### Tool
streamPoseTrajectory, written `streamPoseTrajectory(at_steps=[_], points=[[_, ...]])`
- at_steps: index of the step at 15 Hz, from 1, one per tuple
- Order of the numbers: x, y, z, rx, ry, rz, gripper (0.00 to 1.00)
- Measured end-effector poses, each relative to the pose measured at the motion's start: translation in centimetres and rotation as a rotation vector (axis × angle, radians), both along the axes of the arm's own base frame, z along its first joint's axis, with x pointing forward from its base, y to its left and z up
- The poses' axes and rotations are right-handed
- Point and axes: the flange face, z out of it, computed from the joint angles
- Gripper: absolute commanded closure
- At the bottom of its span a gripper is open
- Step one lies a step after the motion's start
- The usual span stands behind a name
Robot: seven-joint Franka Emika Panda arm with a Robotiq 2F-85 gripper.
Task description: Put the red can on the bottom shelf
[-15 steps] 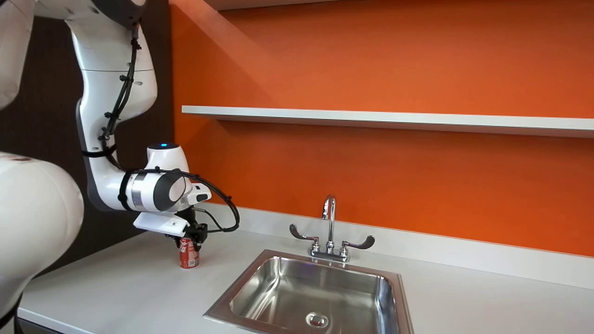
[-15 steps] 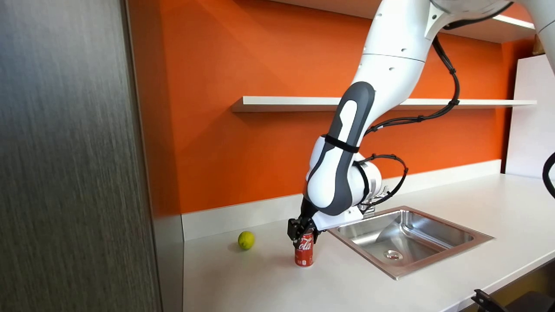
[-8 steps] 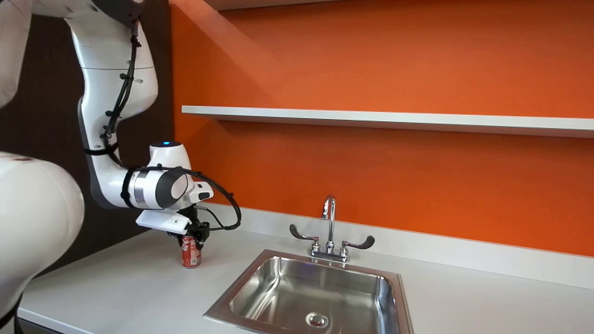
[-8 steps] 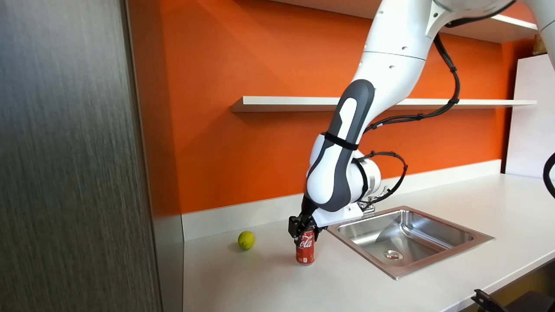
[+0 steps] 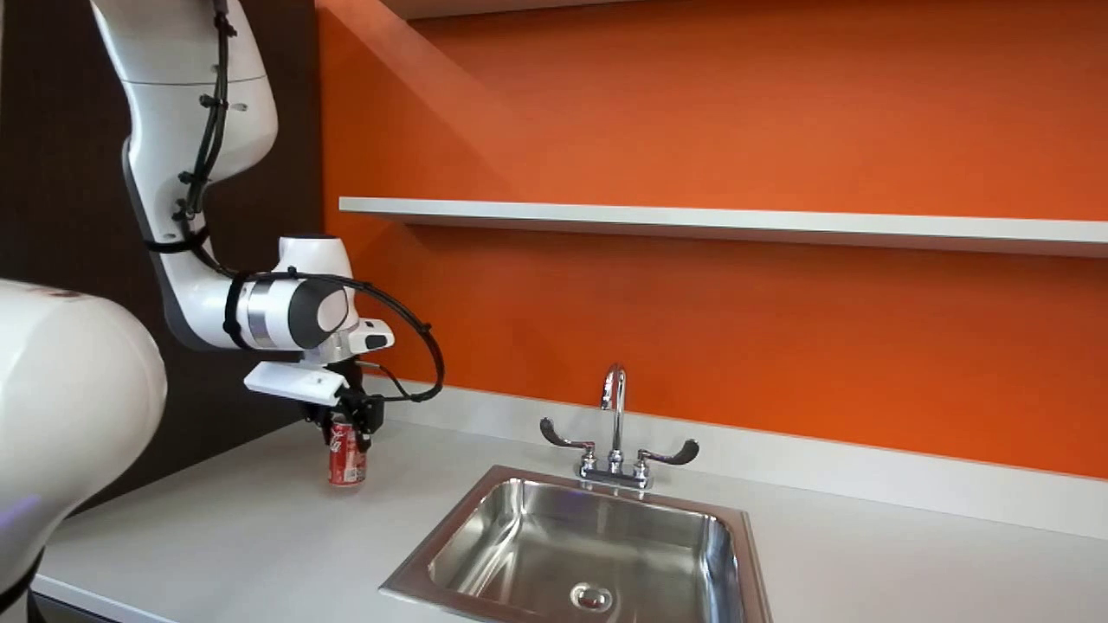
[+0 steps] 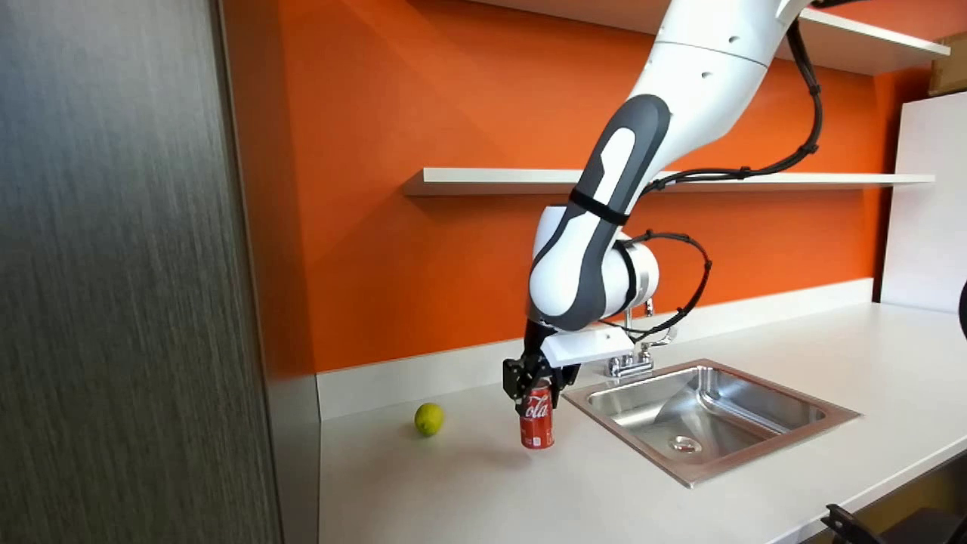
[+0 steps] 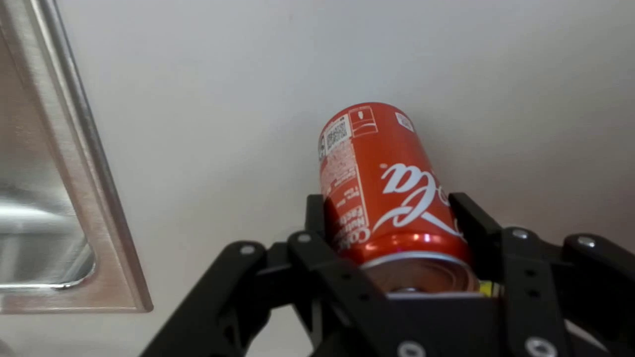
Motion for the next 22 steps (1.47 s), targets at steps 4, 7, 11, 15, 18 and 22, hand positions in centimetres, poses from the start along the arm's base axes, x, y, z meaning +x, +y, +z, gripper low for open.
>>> streamPoseTrajectory(at_steps=[4,7,11,15,18,22], points=[[-0.8,1.1,3.0,-0.014,0.025,0.001,0.62],[-1.7,1.8,6.0,-0.017,0.034,-0.007,0.62],[-3.3,2.2,9.9,-0.017,0.034,-0.021,0.62],[-4.5,2.0,13.6,-0.019,0.011,-0.056,0.62],[-5.3,1.6,16.6,-0.021,-0.018,-0.099,0.62],[-6.5,0.5,20.6,-0.021,-0.065,-0.163,0.62]])
